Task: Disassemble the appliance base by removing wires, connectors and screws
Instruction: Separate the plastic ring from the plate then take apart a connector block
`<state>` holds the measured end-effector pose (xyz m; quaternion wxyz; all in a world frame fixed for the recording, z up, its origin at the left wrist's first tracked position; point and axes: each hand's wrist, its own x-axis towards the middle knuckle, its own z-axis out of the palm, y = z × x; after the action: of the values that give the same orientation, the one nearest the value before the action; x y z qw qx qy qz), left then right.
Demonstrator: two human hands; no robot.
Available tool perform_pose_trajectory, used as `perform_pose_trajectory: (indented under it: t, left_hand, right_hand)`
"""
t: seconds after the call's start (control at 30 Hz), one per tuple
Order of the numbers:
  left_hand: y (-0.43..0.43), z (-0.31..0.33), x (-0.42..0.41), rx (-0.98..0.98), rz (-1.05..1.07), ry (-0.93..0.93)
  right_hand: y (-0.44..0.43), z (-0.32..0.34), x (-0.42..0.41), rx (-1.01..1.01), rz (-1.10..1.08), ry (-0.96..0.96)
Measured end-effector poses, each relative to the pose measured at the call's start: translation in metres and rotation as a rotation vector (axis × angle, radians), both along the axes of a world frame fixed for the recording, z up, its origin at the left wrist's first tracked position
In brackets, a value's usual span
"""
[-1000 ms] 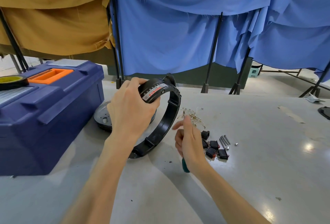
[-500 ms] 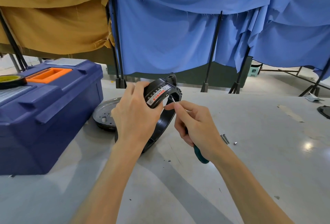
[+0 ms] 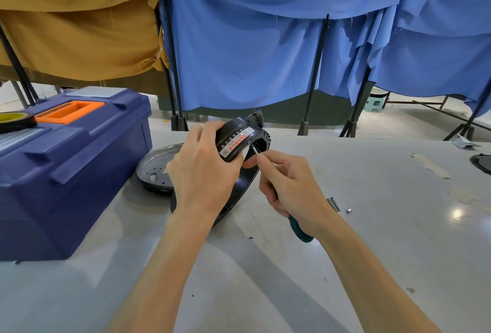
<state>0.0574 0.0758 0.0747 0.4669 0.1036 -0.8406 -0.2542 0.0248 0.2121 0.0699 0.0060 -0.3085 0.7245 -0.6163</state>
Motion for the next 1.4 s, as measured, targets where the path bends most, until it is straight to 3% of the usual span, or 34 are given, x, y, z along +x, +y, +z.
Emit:
perform_pose_trajectory:
  t: [0.43,0.8,1.07,1.4]
  left_hand:
    - [0.001,-0.002,-0.001,-0.060,0.002,-0.015]
    - [0.009,0.002,0.003,-0.150,0.004,-0.105]
    - [0.020,0.004,0.009,-0.235,-0.071,-0.191]
    - [0.013,0.017,0.004,-0.323,-0.300,-0.254]
  right_hand:
    - [0.002,0.002,-0.002,0.051,-0.023,-0.016]
    - [0.018,0.016,-0.003,0.249,-0.026,-0.119]
    - [0.027,0.016,-0.010,0.452,-0.149,0.098]
    - [0.034,0.015,-0.014,0.188,0.094,-0.162]
